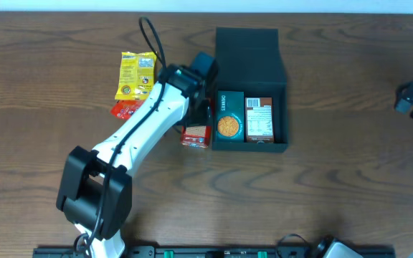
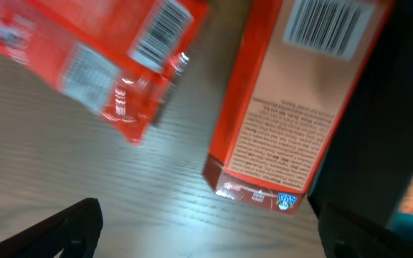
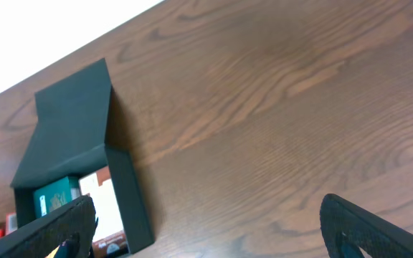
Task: Pack container
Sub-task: 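Grasp the red-brown snack box with the left gripper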
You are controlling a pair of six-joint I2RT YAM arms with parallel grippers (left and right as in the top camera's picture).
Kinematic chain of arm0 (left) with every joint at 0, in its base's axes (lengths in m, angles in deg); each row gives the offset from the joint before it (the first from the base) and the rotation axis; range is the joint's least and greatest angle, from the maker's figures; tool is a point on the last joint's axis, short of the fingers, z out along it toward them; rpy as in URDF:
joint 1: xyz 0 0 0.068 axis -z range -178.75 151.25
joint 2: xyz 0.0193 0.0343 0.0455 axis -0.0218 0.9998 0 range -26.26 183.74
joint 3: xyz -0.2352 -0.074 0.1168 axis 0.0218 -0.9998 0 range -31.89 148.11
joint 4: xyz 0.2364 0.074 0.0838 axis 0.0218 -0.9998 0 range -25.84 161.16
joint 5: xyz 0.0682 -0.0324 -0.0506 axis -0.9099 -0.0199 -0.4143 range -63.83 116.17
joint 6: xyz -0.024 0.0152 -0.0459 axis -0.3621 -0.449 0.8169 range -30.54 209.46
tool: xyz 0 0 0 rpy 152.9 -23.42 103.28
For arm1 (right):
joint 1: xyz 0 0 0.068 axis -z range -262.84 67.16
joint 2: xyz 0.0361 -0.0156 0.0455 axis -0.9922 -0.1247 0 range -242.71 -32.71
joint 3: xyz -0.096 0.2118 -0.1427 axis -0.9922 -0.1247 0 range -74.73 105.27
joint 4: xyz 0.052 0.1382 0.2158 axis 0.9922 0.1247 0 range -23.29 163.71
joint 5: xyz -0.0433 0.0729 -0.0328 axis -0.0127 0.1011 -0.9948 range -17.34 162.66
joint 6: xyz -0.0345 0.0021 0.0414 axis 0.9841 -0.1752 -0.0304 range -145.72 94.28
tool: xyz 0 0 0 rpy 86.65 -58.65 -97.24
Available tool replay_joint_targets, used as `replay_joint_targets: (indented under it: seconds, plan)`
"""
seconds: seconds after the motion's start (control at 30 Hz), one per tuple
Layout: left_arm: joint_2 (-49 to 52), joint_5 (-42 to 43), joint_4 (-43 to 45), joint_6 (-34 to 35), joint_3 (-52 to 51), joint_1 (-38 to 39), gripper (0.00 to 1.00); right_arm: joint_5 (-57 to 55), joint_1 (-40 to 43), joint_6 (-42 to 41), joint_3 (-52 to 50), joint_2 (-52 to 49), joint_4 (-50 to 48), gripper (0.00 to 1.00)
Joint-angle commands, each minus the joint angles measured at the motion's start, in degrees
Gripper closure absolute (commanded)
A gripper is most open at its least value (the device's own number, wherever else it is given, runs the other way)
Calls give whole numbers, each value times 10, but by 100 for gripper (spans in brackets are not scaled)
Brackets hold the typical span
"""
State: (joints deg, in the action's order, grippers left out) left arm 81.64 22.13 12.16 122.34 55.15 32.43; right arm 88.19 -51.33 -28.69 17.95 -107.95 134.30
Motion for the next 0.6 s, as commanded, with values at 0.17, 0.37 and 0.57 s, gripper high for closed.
replay_joint_targets:
  seconds: [0.17,0.37,0.57]
  plan:
    - [1,67,109,-16,-95,-4,4,17,-30,24,3,-3,8,1]
    - [3,66,167,-48,-109,-5,4,21,-35,24,3,-3,16,1]
    - [34,67,182,-61,-109,-5,4,25,-42,29,3,-9,21,1]
